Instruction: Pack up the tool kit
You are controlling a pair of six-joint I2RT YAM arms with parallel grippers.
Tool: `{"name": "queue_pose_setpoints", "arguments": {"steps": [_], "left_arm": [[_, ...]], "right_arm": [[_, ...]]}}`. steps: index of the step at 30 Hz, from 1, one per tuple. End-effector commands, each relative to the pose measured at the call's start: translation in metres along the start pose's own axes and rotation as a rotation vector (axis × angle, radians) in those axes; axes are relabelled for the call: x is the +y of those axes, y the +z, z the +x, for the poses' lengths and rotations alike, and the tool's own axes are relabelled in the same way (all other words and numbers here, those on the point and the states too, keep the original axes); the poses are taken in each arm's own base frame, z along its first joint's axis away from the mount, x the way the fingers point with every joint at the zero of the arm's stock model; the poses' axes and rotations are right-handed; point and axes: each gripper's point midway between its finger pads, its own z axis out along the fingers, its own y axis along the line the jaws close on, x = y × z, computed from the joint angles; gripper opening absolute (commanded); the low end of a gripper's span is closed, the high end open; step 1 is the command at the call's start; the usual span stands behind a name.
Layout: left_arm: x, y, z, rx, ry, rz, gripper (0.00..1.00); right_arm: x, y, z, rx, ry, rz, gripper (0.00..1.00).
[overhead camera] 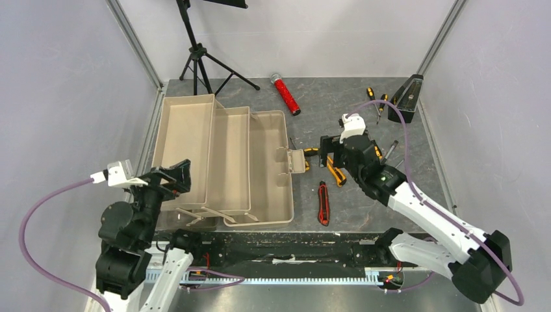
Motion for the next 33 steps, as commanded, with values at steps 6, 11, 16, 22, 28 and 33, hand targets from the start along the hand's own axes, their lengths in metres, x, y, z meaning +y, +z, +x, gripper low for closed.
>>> {"name": "queue_pose_setpoints", "arguments": {"steps": [6, 11, 16, 22, 28, 33], "left_arm": [[0.01, -0.006, -0.014, -0.252, 0.01, 0.042, 1.0], [0.016, 0.001, -0.022, -0.348, -0.048, 0.024, 1.0], [0.008, 0.014, -0.049, -0.461, -0.034, 0.032, 1.0], [0.013, 0.024, -0.071, -0.532, 0.072, -0.04, 1.0], [0.029, 0.021, -0.061, -0.569, 0.061, -0.084, 1.0], [0.025, 0.014, -0.065, -0.554, 0.058, -0.067, 1.0]], "right_arm": [[-0.038, 0.02, 0.068, 0.301, -0.097, -0.048, 0.95], [-0.035, 0.025, 0.104, 0.427, -0.061, -0.083, 0.85], [-0.034, 0.027, 0.132, 0.507, -0.02, -0.067, 0.77], [-0.012, 0.01, 0.17, 0.593, -0.01, -0.057, 0.79], [-0.007, 0.004, 0.191, 0.607, -0.011, 0.023, 0.79], [-0.011, 0.002, 0.209, 0.629, -0.054, 0.095, 0.75]]}}
